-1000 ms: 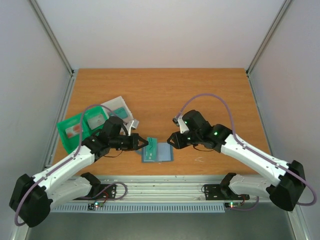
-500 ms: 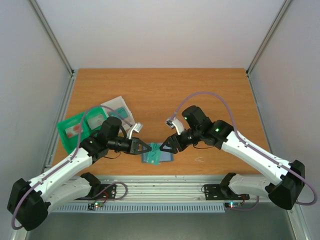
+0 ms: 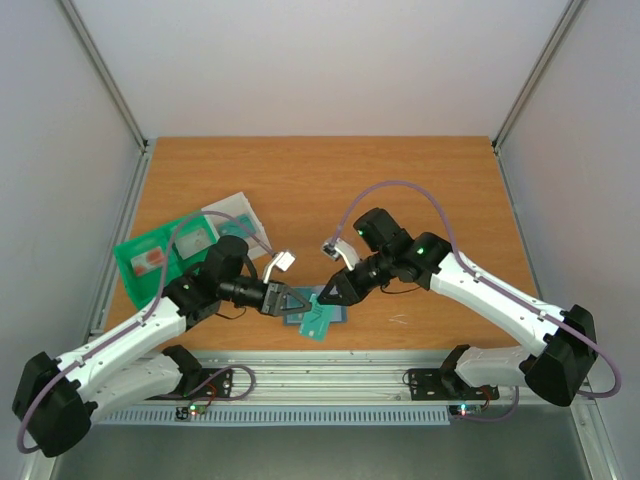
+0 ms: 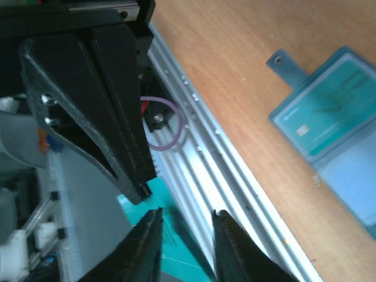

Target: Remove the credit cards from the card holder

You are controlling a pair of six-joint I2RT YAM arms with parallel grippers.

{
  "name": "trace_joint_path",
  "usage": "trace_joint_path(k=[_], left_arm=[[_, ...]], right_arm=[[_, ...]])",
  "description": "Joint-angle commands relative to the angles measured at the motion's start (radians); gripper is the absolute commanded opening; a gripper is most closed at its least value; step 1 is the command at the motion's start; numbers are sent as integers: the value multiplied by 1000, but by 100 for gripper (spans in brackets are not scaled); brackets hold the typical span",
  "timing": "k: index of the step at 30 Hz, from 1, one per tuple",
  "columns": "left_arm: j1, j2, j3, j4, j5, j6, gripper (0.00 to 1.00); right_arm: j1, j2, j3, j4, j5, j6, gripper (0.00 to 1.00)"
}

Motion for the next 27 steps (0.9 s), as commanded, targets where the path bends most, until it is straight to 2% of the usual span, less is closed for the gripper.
trace_joint_path(k=[1, 4, 7, 12, 16, 21, 24, 27], left_arm=[[-9, 0, 26, 68, 30, 15, 0], [-10, -2, 24, 89, 26, 5, 0], [-10, -16, 40, 76, -8, 0, 1], [-9, -77, 40, 86, -142, -25, 28], [-6, -142, 23, 108, -277, -100, 60], [-5, -250, 4, 116, -407, -174, 87], [-5, -303, 19, 69, -472, -177, 99], [-5, -328, 40, 20, -521, -172, 99]], right_arm=[[-5, -7, 21, 4, -105, -21, 15], [-5, -8, 19, 27, -152, -13, 2], [-4, -16, 17, 58, -172, 16, 1], [-10, -21, 32, 98, -118, 90, 1], [-23, -26, 53, 137, -80, 163, 1], [-56, -83, 29, 270, -30, 313, 1], [-73, -108, 33, 333, -26, 388, 1], [-76, -125, 41, 375, 0, 442, 1]])
